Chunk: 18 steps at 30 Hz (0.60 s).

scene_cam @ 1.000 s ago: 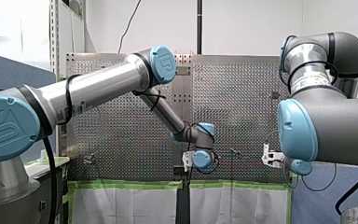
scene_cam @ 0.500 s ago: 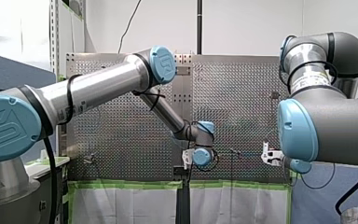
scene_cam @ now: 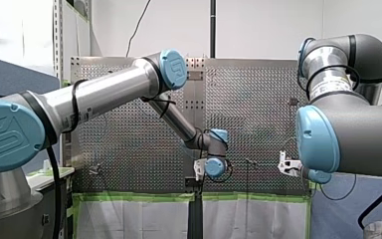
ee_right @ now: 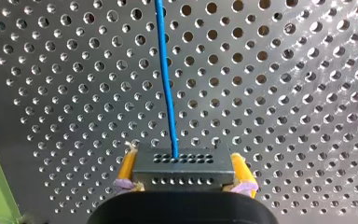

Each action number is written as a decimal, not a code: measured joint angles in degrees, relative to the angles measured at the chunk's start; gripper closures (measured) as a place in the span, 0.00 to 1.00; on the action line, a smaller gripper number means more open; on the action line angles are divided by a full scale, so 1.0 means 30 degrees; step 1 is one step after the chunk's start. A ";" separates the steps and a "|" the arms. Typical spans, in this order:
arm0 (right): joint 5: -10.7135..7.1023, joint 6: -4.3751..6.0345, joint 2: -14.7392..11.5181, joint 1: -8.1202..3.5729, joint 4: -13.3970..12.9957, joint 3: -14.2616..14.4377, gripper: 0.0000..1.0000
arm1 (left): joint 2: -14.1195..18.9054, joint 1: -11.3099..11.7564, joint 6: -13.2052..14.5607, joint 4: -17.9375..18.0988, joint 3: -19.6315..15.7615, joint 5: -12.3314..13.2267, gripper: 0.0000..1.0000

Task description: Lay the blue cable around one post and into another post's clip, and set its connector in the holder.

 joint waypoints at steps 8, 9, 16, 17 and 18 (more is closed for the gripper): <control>-0.0007 0.0000 0.0000 0.0065 0.0052 -0.0002 1.00 | 0.0010 -0.0002 -0.0037 -0.0186 0.0002 0.0403 0.00; -0.0007 0.0000 0.0000 0.0068 0.0054 0.0000 1.00 | 0.0010 -0.0022 -0.0046 -0.0231 0.0002 0.0463 0.00; -0.0008 0.0000 0.0000 0.0099 0.0039 0.0000 1.00 | 0.0036 -0.0189 0.0207 -0.0984 0.0002 0.0283 0.00; -0.0008 0.0000 0.0002 0.0100 0.0043 0.0001 1.00 | 0.0036 -0.0230 0.0309 -0.1113 0.0002 0.0244 0.00; -0.0008 -0.0001 0.0000 0.0101 0.0047 0.0001 1.00 | 0.0036 -0.0302 0.0459 -0.1296 0.0003 0.0202 0.00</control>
